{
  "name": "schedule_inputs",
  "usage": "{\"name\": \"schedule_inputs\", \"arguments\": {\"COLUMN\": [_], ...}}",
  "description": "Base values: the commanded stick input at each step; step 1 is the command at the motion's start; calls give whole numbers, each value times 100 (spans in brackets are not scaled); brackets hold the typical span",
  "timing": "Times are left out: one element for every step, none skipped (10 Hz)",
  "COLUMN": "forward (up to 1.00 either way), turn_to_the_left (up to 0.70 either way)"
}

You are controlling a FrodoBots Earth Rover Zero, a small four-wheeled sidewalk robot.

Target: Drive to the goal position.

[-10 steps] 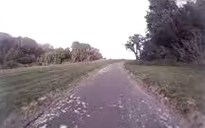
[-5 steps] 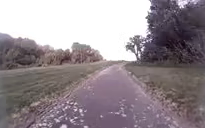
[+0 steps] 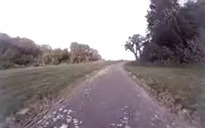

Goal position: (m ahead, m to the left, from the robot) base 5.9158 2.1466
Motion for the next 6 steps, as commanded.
{"name": "schedule_inputs", "arguments": {"forward": [70, 70, 70, 70, 70, 70], "turn_to_the_left": [0, 0, 0, 0, 0, 0]}}
